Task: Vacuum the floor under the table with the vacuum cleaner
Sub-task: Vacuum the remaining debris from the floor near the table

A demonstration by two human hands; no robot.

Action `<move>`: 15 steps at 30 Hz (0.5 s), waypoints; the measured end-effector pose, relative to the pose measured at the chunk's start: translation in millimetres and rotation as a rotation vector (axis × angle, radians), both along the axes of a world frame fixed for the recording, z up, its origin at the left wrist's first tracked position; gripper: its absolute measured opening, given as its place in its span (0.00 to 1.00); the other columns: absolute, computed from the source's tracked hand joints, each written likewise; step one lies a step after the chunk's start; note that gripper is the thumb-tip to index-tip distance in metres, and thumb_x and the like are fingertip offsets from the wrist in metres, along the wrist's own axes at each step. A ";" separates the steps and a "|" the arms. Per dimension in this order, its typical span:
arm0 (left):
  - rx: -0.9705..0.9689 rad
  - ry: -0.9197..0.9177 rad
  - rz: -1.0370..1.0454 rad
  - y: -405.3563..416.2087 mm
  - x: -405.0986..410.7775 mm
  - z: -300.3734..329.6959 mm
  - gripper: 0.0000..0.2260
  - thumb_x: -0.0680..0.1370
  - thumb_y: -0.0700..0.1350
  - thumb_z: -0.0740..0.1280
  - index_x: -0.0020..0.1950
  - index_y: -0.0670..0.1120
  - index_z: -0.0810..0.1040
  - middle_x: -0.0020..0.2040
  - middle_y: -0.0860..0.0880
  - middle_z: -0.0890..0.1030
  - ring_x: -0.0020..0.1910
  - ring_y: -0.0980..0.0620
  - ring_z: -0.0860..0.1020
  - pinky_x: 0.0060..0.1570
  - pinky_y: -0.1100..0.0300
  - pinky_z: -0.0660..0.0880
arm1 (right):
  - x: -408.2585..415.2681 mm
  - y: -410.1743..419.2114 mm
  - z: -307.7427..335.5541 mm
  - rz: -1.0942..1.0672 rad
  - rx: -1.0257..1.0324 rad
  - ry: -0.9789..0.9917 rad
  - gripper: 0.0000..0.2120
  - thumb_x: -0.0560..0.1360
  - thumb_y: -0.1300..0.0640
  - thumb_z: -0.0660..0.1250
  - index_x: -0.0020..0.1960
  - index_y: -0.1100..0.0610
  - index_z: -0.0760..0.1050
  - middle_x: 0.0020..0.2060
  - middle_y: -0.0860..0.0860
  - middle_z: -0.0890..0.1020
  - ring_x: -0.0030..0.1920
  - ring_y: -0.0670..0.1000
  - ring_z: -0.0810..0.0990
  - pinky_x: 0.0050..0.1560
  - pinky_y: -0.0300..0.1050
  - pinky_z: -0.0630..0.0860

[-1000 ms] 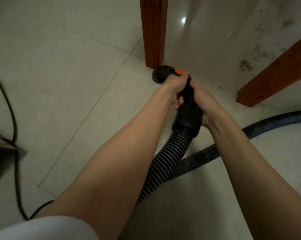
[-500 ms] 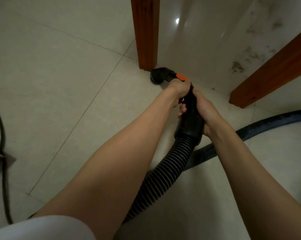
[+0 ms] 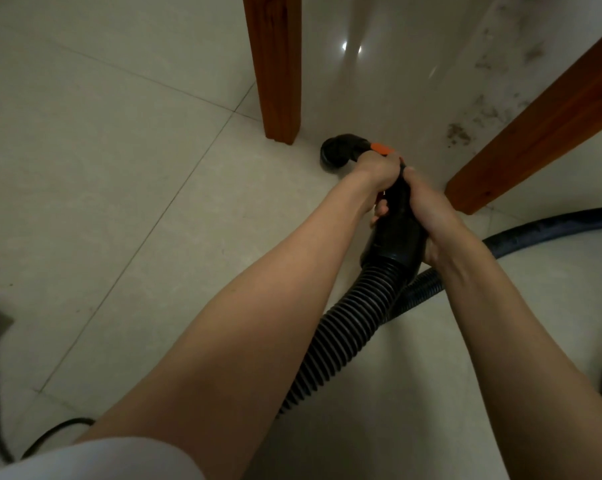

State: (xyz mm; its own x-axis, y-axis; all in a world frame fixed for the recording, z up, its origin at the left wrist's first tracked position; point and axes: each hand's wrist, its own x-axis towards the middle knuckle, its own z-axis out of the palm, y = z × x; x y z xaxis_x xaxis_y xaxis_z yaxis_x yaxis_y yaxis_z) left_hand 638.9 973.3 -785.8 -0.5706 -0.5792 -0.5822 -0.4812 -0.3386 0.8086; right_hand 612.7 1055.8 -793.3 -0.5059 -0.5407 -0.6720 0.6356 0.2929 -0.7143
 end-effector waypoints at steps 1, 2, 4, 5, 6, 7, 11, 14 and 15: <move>-0.003 -0.008 -0.004 2.0 0.1 -0.7 0.14 0.83 0.45 0.54 0.61 0.37 0.71 0.48 0.42 0.76 0.39 0.49 0.74 0.36 0.60 0.70 | 0.7 1.1 -0.2 0.003 0.006 -0.007 0.16 0.81 0.47 0.57 0.51 0.61 0.71 0.26 0.53 0.76 0.22 0.48 0.74 0.26 0.41 0.75; -0.009 -0.013 -0.007 3.1 -0.6 -3.3 0.15 0.83 0.44 0.54 0.62 0.36 0.71 0.51 0.40 0.76 0.43 0.48 0.74 0.38 0.59 0.71 | 1.4 2.2 -0.8 0.010 0.012 -0.011 0.16 0.81 0.47 0.57 0.51 0.61 0.71 0.25 0.53 0.75 0.22 0.48 0.74 0.26 0.40 0.75; -0.006 -0.016 -0.002 4.9 -1.4 -7.3 0.16 0.83 0.44 0.54 0.64 0.34 0.70 0.55 0.39 0.76 0.47 0.47 0.73 0.44 0.58 0.71 | 1.4 5.0 -1.2 0.018 0.014 -0.017 0.16 0.81 0.47 0.57 0.52 0.61 0.71 0.25 0.53 0.75 0.22 0.47 0.74 0.25 0.41 0.75; 0.002 -0.009 0.001 6.1 -1.3 -7.3 0.16 0.83 0.44 0.54 0.65 0.34 0.70 0.54 0.39 0.76 0.46 0.47 0.73 0.44 0.58 0.71 | 0.6 6.5 -1.3 0.014 0.011 -0.022 0.15 0.81 0.48 0.57 0.52 0.61 0.71 0.25 0.53 0.75 0.22 0.47 0.74 0.25 0.41 0.75; 0.015 -0.001 0.000 7.4 -1.1 -6.6 0.16 0.83 0.44 0.55 0.64 0.35 0.69 0.51 0.40 0.76 0.43 0.48 0.74 0.42 0.58 0.72 | -0.3 7.8 -1.5 0.007 0.012 -0.021 0.15 0.81 0.48 0.57 0.52 0.61 0.71 0.25 0.53 0.75 0.22 0.47 0.74 0.25 0.41 0.75; 0.033 0.003 0.000 9.3 -0.7 -6.1 0.16 0.83 0.45 0.55 0.64 0.35 0.70 0.46 0.42 0.75 0.39 0.49 0.73 0.38 0.58 0.72 | -1.3 9.1 -2.0 0.000 0.022 -0.008 0.15 0.81 0.48 0.57 0.51 0.61 0.71 0.24 0.53 0.75 0.22 0.48 0.74 0.26 0.41 0.75; 0.068 0.003 -0.022 18.5 -3.5 -5.1 0.12 0.82 0.48 0.56 0.55 0.40 0.71 0.39 0.44 0.74 0.33 0.50 0.72 0.30 0.60 0.69 | -3.0 12.0 -5.5 -0.055 0.109 0.111 0.18 0.81 0.46 0.56 0.46 0.61 0.72 0.23 0.53 0.77 0.21 0.49 0.75 0.32 0.46 0.75; 0.081 -0.003 -0.055 26.2 -8.1 -2.5 0.12 0.82 0.48 0.55 0.48 0.40 0.68 0.36 0.44 0.73 0.31 0.49 0.72 0.29 0.60 0.67 | -6.9 16.2 -6.8 -0.096 0.137 0.149 0.18 0.81 0.46 0.56 0.45 0.60 0.72 0.22 0.53 0.76 0.20 0.49 0.76 0.33 0.47 0.75; 0.082 -0.003 -0.060 29.0 -9.4 -2.3 0.12 0.82 0.48 0.55 0.47 0.40 0.68 0.36 0.44 0.72 0.31 0.49 0.72 0.29 0.60 0.68 | -8.9 18.9 -7.6 -0.099 0.144 0.152 0.19 0.81 0.45 0.56 0.44 0.60 0.72 0.22 0.53 0.76 0.20 0.49 0.76 0.34 0.47 0.75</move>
